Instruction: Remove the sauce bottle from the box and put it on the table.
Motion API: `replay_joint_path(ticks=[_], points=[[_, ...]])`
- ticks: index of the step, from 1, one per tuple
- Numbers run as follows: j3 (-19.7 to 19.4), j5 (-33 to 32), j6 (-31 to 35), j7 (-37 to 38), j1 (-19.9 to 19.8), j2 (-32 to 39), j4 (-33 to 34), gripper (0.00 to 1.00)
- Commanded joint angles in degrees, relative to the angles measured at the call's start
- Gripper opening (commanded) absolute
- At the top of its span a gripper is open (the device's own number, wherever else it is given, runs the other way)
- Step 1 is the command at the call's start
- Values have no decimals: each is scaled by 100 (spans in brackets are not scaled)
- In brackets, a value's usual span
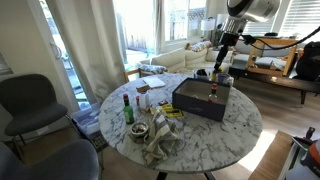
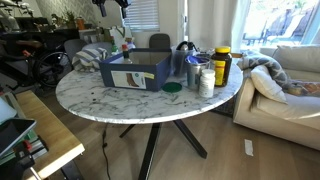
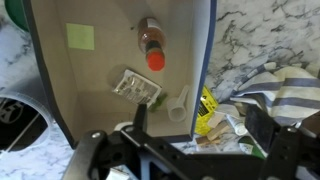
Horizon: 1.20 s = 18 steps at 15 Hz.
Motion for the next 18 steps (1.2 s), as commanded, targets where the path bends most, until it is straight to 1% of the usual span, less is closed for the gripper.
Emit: replay_joint_path(ticks=[1,6,8,9,10,11,14,15,18], points=[[272,-290,150,1014,-340,437,-25,100],[442,-709,-162,2428,-531,1026,118,100],[483,-729,-334,2699,-541,1219,173,100],[496,-678,-486,2729,-532,1345,248,100],[497,-561,-640,2509,-507,1386,292,100],[512,-608,-333,2504,-535,1191,100,100],[549,-604,-468,2506,-539,1328,198,100],[578,-743,-399,2760,-543,1417,247,100],[599,-809,-284,2954,-564,1472,224,100]])
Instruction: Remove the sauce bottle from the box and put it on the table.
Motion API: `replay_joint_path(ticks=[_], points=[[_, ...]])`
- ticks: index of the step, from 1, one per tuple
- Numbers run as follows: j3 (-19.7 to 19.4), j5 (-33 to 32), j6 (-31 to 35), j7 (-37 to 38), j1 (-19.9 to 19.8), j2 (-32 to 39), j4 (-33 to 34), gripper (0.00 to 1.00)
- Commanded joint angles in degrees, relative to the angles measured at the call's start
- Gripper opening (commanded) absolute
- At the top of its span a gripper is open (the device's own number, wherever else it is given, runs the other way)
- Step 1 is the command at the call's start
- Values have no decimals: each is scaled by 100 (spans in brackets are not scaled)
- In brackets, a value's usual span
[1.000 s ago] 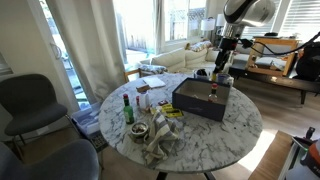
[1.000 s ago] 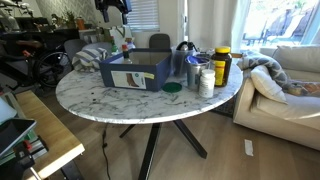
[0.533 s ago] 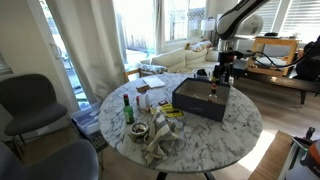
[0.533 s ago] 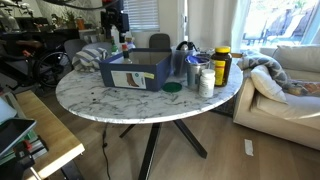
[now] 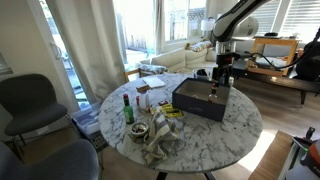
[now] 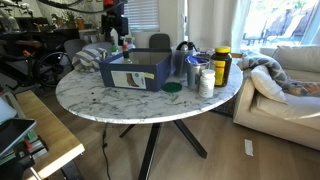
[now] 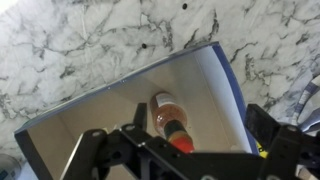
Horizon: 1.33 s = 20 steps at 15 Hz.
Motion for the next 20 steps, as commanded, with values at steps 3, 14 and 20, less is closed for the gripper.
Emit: replay_joint_path(ticks=[3,14,20], points=[[112,-229,303,150,-123,170,-23,100],[154,-395,844,-29,-168,678,141,83],[281,-482,999,-61,-166,927,234,77]])
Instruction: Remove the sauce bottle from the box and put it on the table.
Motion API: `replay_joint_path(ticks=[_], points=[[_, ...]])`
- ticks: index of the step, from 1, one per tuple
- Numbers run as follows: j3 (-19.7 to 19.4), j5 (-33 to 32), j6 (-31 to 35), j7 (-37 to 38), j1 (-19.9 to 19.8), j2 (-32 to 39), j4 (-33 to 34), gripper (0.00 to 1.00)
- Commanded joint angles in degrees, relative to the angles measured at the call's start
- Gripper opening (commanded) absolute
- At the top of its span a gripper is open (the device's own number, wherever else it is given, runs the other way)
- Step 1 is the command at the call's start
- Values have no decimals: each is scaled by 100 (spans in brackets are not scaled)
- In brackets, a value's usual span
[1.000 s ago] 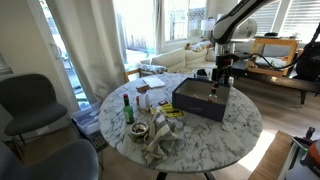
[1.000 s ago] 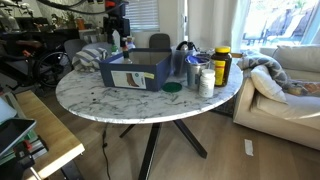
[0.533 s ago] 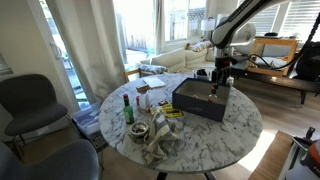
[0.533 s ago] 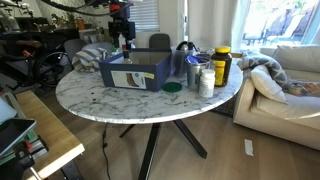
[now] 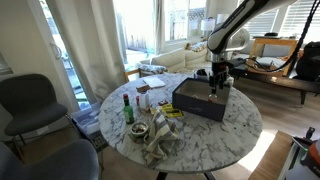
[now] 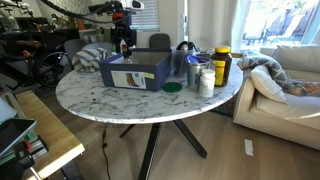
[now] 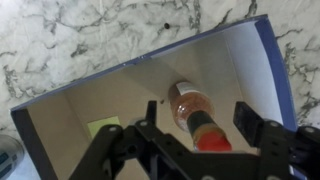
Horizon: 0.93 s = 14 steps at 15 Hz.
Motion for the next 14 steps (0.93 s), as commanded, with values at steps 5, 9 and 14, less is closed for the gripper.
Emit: replay_joint_path(ticks=[5,9,14], points=[[140,-147,301,-76,-77,274,127,71],[161,-148,282,-90,-79,303,161,39],[179,-277,246,-81,-63,311,196,7]])
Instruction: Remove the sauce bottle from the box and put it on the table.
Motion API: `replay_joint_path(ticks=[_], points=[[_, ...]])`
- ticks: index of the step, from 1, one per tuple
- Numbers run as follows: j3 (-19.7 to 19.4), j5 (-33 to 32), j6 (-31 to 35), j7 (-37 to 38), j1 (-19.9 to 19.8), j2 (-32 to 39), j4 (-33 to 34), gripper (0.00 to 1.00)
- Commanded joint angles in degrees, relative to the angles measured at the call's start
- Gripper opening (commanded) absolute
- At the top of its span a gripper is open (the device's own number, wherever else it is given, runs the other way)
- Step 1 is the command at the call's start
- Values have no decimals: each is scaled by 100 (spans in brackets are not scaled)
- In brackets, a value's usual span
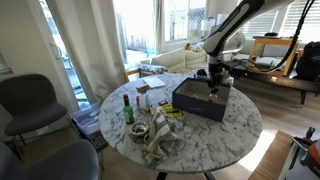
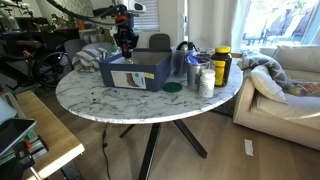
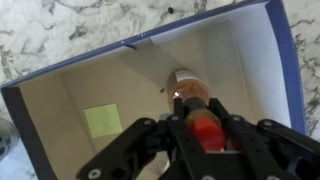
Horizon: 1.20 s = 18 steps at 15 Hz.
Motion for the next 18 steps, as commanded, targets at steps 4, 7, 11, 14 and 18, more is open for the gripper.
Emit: replay_joint_path(ticks=[4,7,11,14,18], points=[[171,-136,-250,-178,-7,-226,-57,8],[310,-217,-955,-183,92,-666,-68,8],[497,-626,-2280,893,242,-1207,388,8],[682,-858,-3147,1524,329,-1347,965,8],[847,-692,-3585,1564,496,-1260,1505,8]])
